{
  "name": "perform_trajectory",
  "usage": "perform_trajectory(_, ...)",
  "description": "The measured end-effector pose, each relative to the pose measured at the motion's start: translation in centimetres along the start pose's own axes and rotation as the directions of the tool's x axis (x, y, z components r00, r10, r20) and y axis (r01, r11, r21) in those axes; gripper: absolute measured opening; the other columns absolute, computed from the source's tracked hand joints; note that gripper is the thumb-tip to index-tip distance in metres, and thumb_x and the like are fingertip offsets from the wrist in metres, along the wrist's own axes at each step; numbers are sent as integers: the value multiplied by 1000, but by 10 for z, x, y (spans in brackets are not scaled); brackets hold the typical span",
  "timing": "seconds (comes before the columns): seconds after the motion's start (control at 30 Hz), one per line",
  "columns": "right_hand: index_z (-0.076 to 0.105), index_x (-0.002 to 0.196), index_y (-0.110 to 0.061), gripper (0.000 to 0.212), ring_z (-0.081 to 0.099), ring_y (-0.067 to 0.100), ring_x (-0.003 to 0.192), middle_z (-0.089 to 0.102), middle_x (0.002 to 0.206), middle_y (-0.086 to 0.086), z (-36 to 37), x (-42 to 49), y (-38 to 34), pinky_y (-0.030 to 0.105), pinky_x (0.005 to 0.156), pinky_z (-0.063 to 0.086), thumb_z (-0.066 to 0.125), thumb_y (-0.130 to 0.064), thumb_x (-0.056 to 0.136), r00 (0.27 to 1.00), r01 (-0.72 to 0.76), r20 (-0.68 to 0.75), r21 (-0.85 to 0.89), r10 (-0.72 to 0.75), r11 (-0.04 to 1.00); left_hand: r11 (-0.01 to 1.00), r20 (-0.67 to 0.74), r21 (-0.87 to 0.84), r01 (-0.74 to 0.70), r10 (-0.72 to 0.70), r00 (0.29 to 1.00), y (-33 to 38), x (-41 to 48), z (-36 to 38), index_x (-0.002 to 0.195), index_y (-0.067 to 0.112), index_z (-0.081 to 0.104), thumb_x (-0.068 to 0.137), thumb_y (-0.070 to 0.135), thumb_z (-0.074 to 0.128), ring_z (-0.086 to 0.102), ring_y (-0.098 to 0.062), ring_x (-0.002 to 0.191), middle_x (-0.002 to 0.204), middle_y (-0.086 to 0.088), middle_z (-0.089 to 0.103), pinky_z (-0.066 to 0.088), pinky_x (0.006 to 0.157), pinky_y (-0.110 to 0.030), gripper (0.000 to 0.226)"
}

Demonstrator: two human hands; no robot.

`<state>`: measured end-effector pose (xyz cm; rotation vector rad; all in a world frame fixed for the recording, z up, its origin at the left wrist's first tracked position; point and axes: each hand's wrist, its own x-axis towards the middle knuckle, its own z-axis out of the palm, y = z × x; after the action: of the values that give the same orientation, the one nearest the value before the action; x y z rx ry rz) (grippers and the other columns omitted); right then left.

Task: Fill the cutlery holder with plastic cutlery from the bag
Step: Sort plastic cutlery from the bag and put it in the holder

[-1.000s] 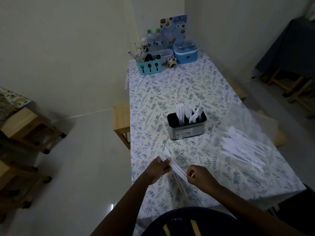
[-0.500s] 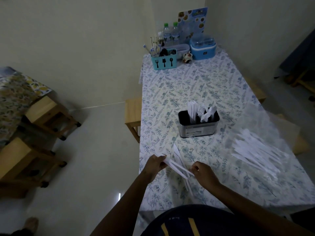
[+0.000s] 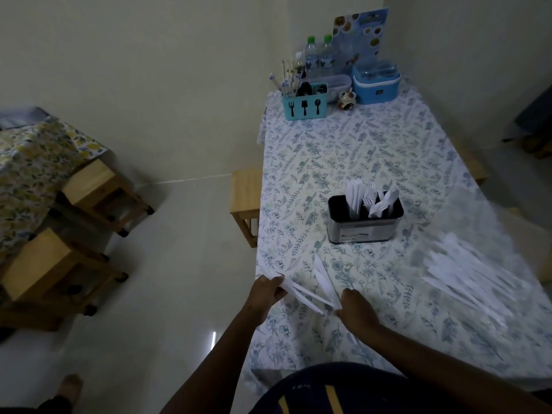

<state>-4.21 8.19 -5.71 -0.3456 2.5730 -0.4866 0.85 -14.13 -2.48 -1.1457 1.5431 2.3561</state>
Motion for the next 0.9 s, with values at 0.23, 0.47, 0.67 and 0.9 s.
perform_trajectory(0.23,34,61,-23,37,51,16,69,42,64,-6,-7,0,9,17,45,25,60,-21,86,999,-9,42,4,9,1000,1000,-3,-8,21,-21,1000,-5,7,3,107,-6,58,95,5,56,65,-29,99,102,-20,64,56,78,-30,17)
perform_trajectory(0.47,50,67,-21,25,56,13,70,53,67,-8,-19,-8,24,18,57,38,68,-21,85,999,-33,-3,265,35,964,998,33,-6,64,-64,997,-8,11,11,106,1,59,95,5,55,64,-28,101,111,-21,63,57,78,-31,12)
perform_trajectory(0.67,62,83,-11,5,61,9,66,64,77,-1,-36,-18,24,14,54,45,63,-13,88,1000,-20,5,547,21,837,998,82,7,68,-68,994,-9,9,23,104,4,60,96,5,54,63,-26,97,106,-17,64,54,78,-31,10)
perform_trajectory(0.9,62,77,-17,9,61,6,66,66,74,-4,-45,-28,27,12,55,44,65,-16,86,996,78,-64,465,-55,882,998,122,-9,62,-60,991,-8,6,43,113,-1,58,96,6,54,64,-25,96,109,-17,64,55,75,-30,18)
